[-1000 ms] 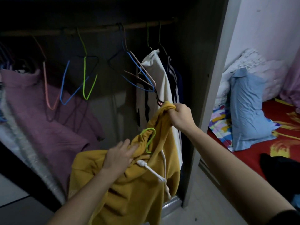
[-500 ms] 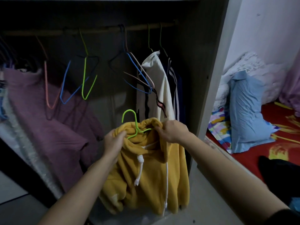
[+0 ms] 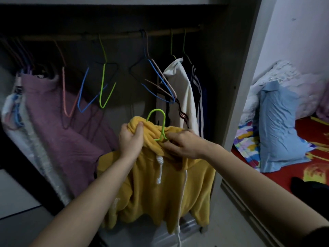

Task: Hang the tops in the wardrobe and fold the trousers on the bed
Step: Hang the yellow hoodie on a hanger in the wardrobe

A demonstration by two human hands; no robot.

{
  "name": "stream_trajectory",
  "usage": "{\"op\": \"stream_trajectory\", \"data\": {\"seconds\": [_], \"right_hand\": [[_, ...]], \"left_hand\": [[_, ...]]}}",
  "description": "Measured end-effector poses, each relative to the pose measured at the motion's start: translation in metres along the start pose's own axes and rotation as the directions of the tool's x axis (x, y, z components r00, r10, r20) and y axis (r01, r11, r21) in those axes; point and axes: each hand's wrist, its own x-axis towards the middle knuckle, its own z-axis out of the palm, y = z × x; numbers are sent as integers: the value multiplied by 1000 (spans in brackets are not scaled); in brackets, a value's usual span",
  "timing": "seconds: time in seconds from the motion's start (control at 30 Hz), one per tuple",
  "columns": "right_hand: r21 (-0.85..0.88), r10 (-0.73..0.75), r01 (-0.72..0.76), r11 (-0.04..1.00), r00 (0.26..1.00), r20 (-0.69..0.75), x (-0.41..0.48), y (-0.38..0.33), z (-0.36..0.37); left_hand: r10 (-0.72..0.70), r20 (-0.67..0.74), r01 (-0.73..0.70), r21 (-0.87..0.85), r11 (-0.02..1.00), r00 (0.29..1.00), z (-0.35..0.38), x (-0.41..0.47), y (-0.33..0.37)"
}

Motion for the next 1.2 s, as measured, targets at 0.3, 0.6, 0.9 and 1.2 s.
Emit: {"op": "stream_trajectory", "data": {"seconds": [0.3,0.6,0.9,1.2], "right_hand": [[-213,-67,39,976,989,-128,4,4,-21],[-27,-54,47,999,912,-406,11,1,-42],[-197,76,-124,972,969,-235,1,14,-41],[-180,16,-102,978,905,-425,16,-2,-53]], "left_hand": [[37,-6,-37,33,999,999,-38,62,21],[-94,336,116,-44,992,937,-44,56,22],[-11,402,157,-332,930,916,-43,39,39],[214,525,-343,161,925,823,-47,49,31]]}}
